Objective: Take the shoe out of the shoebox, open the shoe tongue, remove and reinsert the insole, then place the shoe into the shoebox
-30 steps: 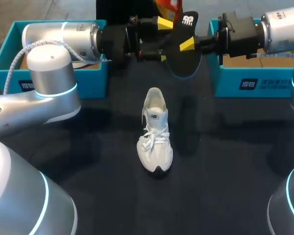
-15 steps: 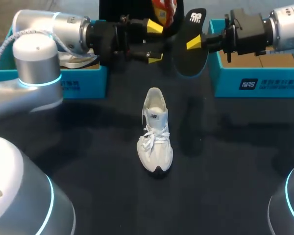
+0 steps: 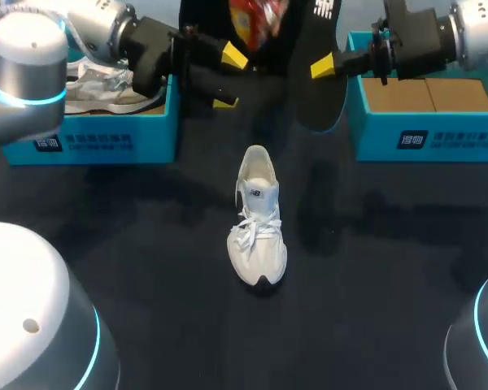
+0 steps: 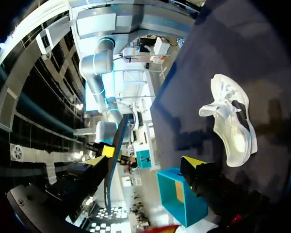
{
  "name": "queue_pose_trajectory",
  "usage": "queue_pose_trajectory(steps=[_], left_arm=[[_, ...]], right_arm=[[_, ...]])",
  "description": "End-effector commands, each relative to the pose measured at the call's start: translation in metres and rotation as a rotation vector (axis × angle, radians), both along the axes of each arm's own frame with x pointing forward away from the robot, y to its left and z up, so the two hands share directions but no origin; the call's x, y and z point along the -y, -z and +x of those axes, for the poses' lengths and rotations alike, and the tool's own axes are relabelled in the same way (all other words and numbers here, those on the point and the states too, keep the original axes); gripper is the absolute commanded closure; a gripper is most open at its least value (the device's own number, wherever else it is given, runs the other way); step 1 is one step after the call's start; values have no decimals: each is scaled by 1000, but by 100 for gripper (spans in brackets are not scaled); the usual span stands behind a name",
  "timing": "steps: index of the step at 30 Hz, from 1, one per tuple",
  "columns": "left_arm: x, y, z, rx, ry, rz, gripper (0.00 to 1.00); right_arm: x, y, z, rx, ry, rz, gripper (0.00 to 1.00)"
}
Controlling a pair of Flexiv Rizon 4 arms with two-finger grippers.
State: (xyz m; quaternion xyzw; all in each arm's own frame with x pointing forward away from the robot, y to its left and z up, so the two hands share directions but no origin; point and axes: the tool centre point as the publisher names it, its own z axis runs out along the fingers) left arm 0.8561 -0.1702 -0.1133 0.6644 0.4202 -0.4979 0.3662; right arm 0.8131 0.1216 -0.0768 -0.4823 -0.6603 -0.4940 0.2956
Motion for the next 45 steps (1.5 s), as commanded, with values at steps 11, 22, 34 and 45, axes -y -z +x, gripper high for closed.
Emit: queue_pose_trajectory(steps=[11,22,34,45], left_arm=[[-10,15,9,12,67,128,0],[-12,30,15,6,53,185,0],[-12,30,15,6,53,185,0],[-12,30,15,6,53,185,0]], right_arm=[[-17,17,21,174,-18,21,100],[-18,31,33,169,-8,36,100],[-18,31,33,169,-8,36,100],[-18,31,33,169,-8,36,100]])
